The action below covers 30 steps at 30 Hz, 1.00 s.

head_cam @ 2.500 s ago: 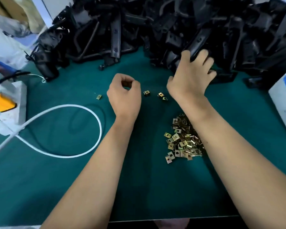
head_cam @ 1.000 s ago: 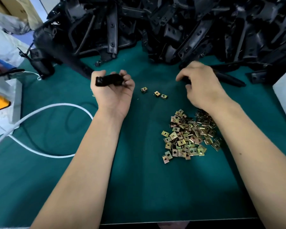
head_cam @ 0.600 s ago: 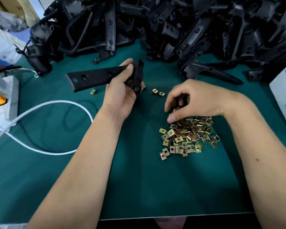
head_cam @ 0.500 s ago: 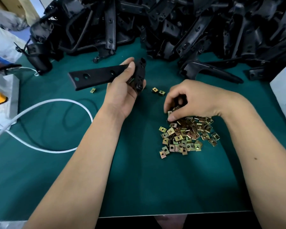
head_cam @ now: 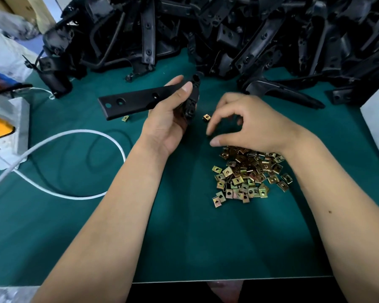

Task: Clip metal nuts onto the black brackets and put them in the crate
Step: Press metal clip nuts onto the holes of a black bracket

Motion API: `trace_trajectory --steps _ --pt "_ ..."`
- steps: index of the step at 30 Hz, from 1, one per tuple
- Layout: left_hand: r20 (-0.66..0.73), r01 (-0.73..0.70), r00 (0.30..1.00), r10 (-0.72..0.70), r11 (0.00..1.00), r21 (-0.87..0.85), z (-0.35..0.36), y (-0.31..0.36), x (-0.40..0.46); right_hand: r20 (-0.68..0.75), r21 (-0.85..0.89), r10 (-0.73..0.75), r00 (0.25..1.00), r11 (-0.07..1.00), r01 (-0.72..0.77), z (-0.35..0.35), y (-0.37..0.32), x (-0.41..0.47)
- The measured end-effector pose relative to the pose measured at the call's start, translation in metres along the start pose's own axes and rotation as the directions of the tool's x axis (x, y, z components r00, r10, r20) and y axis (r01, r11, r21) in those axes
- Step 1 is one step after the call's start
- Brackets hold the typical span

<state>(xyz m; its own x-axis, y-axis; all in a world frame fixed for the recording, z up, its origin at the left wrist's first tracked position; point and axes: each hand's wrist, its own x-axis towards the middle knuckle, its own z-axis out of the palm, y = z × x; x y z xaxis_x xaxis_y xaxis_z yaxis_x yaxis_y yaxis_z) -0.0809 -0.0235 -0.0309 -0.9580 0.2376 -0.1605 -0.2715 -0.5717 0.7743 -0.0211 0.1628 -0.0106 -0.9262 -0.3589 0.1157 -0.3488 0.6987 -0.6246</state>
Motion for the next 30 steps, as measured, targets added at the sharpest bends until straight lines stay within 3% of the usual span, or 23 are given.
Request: trace_trajectory --steps 2,4,9,12,15,18,21,30 --pt "-0.026 0.004 1.000 -0.005 0.999 -0.050 0.000 0.001 0.002 0.211 0.060 0.010 0.977 0.998 -0.023 -0.001 -0.006 -0.003" --pt "-0.044 0.012 0.999 -0.015 0.997 -0.070 0.000 0.000 0.002 0.353 -0.002 0.051 0.934 0.999 -0.054 0.001 -0.008 -0.003" --pt "0.027 0.025 0.999 -0.025 1.000 -0.014 0.000 -0.002 -0.001 0.390 -0.059 0.076 0.918 0.997 -0.057 0.004 -0.010 -0.002" --pt "0.052 0.021 0.998 -0.020 1.000 -0.011 -0.002 -0.001 0.000 0.294 0.004 0.042 0.955 0.999 -0.045 0.006 -0.007 0.000" --pt "0.063 0.041 0.997 -0.042 0.999 0.019 -0.007 -0.001 0.003 0.052 0.248 0.057 0.997 0.966 -0.068 0.015 -0.003 0.005" --pt "0.096 0.066 0.993 -0.074 0.994 0.092 -0.009 -0.003 0.004 -0.191 0.436 0.166 0.967 0.897 -0.067 0.024 -0.002 0.010" --pt "0.078 0.078 0.993 -0.086 0.992 0.098 -0.010 -0.005 0.004 -0.330 0.537 0.273 0.904 0.842 -0.058 0.031 0.001 0.013" --pt "0.074 0.082 0.993 -0.091 0.990 0.110 -0.011 -0.004 0.004 -0.254 0.880 0.450 0.856 0.474 0.012 0.039 -0.009 0.016"
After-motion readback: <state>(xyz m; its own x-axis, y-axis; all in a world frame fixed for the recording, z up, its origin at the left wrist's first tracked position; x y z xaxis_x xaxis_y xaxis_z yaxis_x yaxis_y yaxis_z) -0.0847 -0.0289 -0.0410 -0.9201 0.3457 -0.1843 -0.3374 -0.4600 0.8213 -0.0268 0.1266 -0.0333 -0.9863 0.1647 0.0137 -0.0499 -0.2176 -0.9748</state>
